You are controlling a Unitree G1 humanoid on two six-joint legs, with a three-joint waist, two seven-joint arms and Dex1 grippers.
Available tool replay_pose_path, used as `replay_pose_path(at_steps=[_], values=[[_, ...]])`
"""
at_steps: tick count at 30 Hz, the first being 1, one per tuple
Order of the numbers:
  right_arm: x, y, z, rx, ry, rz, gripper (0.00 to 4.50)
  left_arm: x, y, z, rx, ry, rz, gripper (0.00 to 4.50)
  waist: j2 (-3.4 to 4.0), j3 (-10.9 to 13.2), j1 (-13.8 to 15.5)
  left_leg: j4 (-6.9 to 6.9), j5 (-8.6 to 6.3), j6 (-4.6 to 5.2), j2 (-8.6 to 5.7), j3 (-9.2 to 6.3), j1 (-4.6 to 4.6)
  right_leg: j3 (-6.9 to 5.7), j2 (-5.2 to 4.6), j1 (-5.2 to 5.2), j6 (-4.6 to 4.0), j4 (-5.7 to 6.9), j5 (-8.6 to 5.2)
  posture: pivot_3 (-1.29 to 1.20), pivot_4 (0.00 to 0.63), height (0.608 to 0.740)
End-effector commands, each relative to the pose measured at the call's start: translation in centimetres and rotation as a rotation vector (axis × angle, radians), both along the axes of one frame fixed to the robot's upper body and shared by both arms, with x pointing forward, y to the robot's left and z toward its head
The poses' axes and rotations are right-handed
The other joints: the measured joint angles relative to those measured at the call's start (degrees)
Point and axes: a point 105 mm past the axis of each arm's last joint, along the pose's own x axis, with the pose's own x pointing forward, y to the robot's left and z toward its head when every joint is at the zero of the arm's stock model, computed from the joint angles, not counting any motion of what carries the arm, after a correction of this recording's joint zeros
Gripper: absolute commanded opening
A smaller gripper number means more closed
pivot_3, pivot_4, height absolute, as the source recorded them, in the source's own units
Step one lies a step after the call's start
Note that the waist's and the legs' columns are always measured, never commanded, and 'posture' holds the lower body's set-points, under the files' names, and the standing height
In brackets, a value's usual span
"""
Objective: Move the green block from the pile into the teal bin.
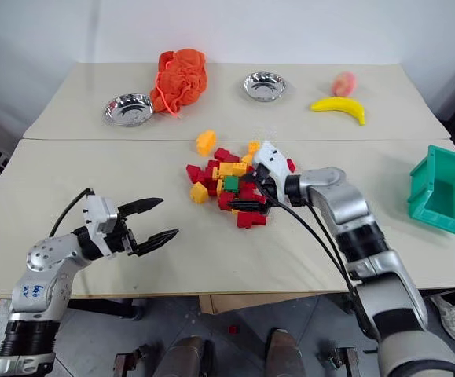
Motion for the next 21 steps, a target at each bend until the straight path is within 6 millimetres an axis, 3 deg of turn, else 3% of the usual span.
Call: replay_pose_path(at_steps=[1, 11, 21], values=[[1.4, 0.3, 0.7, -0.002, -0.037, -0.007, 4.5, -0.6, -0.3, 1.2, -0.009, -0.045, -0.011, 4.46, 0.0, 0.0, -0.2, 0.0, 0.0, 0.0, 0.0, 0.0, 0.0, 0.0, 0.0, -0.01, 0.0, 0.0, 0.0, 0.0, 0.15, 0.74], [4.1, 1.6, 1.2, -0.01, -0.077, -0.051, 4.5, -1.4, -0.5, 1.1, -0.008, -0.027, -0.034, 4.46, 0.02, 0.0, -2.0, -0.11, -0.01, -0.05, 0.03, 0.08, 0.0, 0.0, 0.0, -0.15, -0.03, 0.05, -0.01, 0.0, 0.15, 0.74], [4.4, 2.1, 0.6, -0.159, -0.155, 0.017, 4.5, -1.9, -0.9, 1.2, -0.007, -0.02, -0.077, 4.46, 0.05, 0.0, -2.3, -0.1, -0.01, -0.07, 0.04, 0.09, 0.0, 0.01, 0.0, -0.15, -0.04, 0.06, -0.02, 0.0, 0.15, 0.74]])
